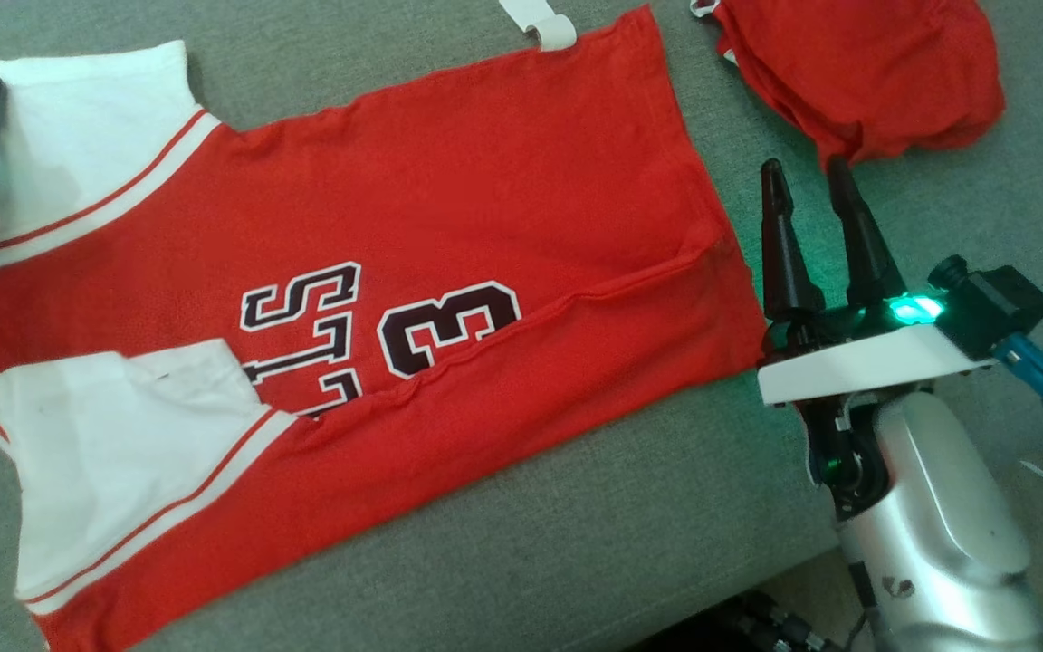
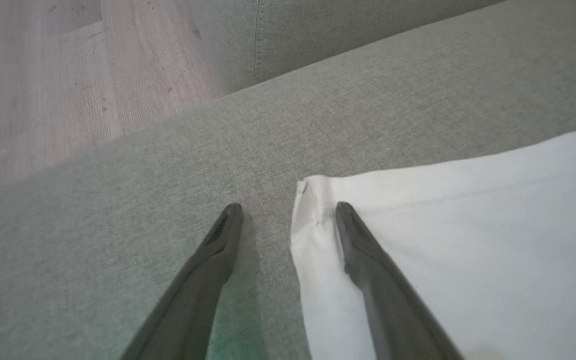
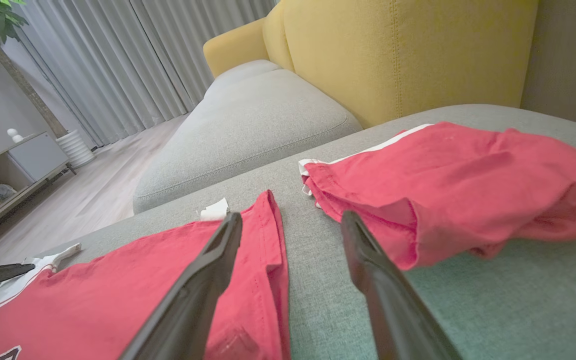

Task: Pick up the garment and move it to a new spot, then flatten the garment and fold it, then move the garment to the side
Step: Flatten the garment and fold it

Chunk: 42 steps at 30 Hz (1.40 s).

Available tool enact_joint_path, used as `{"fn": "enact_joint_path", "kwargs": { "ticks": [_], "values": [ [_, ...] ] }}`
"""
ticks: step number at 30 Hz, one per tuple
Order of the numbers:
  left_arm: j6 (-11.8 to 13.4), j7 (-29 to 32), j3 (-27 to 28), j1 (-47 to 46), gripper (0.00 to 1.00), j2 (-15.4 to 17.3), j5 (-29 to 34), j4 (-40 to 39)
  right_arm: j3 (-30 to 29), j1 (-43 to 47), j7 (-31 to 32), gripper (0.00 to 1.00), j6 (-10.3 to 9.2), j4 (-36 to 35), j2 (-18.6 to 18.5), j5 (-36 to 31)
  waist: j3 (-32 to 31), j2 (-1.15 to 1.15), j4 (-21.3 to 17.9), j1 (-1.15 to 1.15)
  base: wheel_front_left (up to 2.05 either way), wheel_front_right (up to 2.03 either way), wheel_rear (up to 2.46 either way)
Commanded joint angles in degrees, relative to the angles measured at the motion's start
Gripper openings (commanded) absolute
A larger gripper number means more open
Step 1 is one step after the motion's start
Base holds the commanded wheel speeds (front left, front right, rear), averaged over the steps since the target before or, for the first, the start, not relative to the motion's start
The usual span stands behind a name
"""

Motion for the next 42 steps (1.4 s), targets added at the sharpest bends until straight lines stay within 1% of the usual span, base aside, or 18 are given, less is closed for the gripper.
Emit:
{"fn": "enact_joint_path", "kwargs": {
  "ticks": [1, 2, 3, 5, 6, 9, 12, 15, 17, 19, 22, 26, 29, 32, 36, 42],
  "values": [
    [0.1, 1.9, 0.0, -0.8, 0.57, 2.3, -1.6, -0.9, 0.4, -0.4, -0.6, 1.00, -0.05, -1.4, -0.1, -0.4, -0.3, 0.00, 0.3, 0.00, 0.00, 0.00, 0.00],
    [0.1, 1.9, 0.0, -0.8, 0.57, 2.3, -1.6, -0.9, 0.4, -0.4, -0.6, 1.00, -0.05, -1.4, -0.1, -0.4, -0.3, 0.00, 0.3, 0.00, 0.00, 0.00, 0.00],
    [0.1, 2.6, -0.5, -0.6, 0.00, 2.2, -2.7, -1.4, 0.2, -0.5, -0.6, 1.00, -0.05, -1.2, -0.1, -0.5, -0.5, 0.00, 0.5, 0.00, 0.00, 0.00, 0.00],
    [0.1, 3.3, -1.5, -0.1, 0.00, 2.1, -4.5, -2.6, -0.3, -0.7, -0.6, 1.00, -0.05, -0.9, -0.1, -1.0, -1.1, 0.00, 0.8, 0.00, 0.00, 0.00, 0.00],
    [0.1, 2.7, -2.7, 0.1, 0.00, 2.5, -5.3, -4.0, -0.7, -1.0, -0.6, 1.00, -0.05, -0.6, -0.1, -1.4, -1.7, 0.00, 1.2, 0.00, 0.00, 0.00, 0.00],
    [0.1, 0.4, -4.0, 0.1, 0.00, 2.5, -6.5, -5.7, -1.2, -1.6, -0.6, 1.00, -0.05, 0.0, -0.1, -2.9, -2.9, 0.00, 2.2, 0.00, 0.00, 0.00, 0.00],
    [0.1, -3.3, -5.7, -0.2, 0.00, 2.2, -6.6, -7.5, -1.8, -2.4, -0.6, 1.00, -0.05, 1.0, -0.1, -5.1, -4.4, 0.00, 3.5, 0.00, 0.00, 0.00, 0.00],
    [0.1, -7.6, -7.1, -0.7, 0.00, 1.5, -6.5, -9.3, -3.1, -3.7, 0.8, 1.00, -0.05, 1.6, -0.1, -7.8, -5.8, 0.00, 5.3, 0.00, 0.00, 0.00, 0.00],
    [0.1, -10.3, -8.1, -1.0, 0.00, 1.0, -6.2, -10.5, -3.5, -4.7, 3.5, 1.00, -0.05, 2.1, -0.1, -10.3, -6.7, 0.00, 6.7, 0.00, 0.00, 0.00, 0.00],
    [0.1, -12.6, -9.2, -1.1, 0.00, 0.6, -5.7, -11.7, -4.1, -5.9, 7.3, 1.00, -0.05, 2.8, -0.1, -14.1, -7.5, 0.00, 8.3, 0.00, 0.00, 0.00, 0.00],
    [0.1, -15.8, -10.8, -0.9, 0.00, 0.2, -4.8, -14.1, -5.7, -7.9, 12.5, 1.00, -0.05, 3.4, -0.4, -16.9, -8.5, 0.00, 11.1, 0.00, 0.00, 0.00, 0.00],
    [0.1, -19.4, -12.4, -0.2, 0.00, 0.2, -3.3, -17.9, -7.2, -11.7, 18.9, 1.00, -0.05, 5.4, -2.8, -18.9, -9.1, 0.00, 15.1, 0.00, 0.00, 0.00, 0.00],
    [0.4, -21.4, -13.1, 1.0, 0.00, 0.1, -2.1, -21.3, -8.4, -14.2, 24.8, 1.00, -0.05, 9.8, -4.7, -19.4, -9.2, 0.00, 17.8, 0.00, 0.00, 0.00, 0.00],
    [1.1, -22.2, -14.1, 2.8, 0.00, 0.1, -1.3, -25.5, -9.9, -16.9, 28.2, 1.00, -0.05, 14.9, -7.2, -20.9, -8.8, 0.00, 20.1, 0.00, 0.00, 0.00, 0.00],
    [2.2, -21.8, -15.3, 4.6, 0.00, 0.5, -0.6, -30.9, -12.3, -20.4, 29.9, 1.00, -0.05, 21.7, -8.7, -20.7, -8.1, 0.00, 22.5, 0.00, 0.00, 0.00, 0.00],
    [3.4, -20.8, -15.9, 5.4, 0.00, 1.0, -0.4, -37.0, -13.4, -25.1, 30.1, 1.00, -0.05, 29.8, -10.6, -22.5, -6.8, 0.00, 24.5, 0.00, 0.00, 0.00, 0.00]
  ]
}}
